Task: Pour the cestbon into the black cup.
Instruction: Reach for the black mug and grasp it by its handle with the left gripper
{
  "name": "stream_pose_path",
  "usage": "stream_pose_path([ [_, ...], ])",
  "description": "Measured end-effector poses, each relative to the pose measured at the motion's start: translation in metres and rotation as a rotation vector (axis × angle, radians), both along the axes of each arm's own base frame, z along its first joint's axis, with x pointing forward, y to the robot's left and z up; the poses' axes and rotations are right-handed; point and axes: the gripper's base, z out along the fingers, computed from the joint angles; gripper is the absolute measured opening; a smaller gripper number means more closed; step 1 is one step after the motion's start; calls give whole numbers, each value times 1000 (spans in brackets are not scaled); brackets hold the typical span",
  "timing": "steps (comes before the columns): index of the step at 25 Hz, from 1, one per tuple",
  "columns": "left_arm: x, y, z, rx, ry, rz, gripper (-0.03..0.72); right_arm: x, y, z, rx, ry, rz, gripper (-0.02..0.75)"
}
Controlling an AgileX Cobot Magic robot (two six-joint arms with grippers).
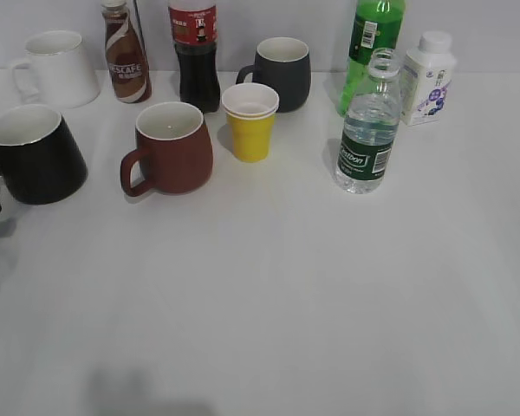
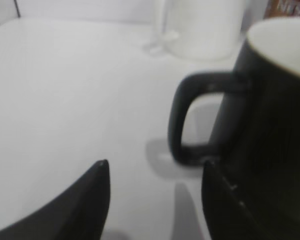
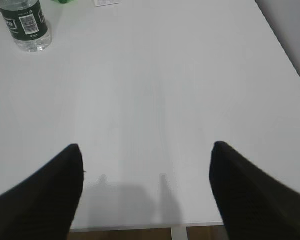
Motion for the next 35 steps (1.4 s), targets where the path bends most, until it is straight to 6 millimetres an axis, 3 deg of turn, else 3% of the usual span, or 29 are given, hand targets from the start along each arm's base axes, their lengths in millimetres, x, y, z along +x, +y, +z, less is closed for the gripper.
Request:
stream_pose_path([
  [8,17,0,9,6,-63,-15,424,0,0,0,0,0,0,590],
  [19,41,-1,0,11,-74,-44,363,0,0,0,0,0,0,590],
  [21,46,-2,-2,12,-79,-48,306,0,0,0,0,0,0,590],
  [25,51,-4,-2,20,-87,-79,71,0,0,0,2,0,1,590],
  [28,51,-5,-1,28,-88,-96,50,0,2,0,14,1,12,590],
  [31,50,-6,11,36,-94,-106,46,0,5,0,5,2,59,590],
  [35,47,-7,51,52,-213,-112,44,15,14,19,-32,-106,166,590],
])
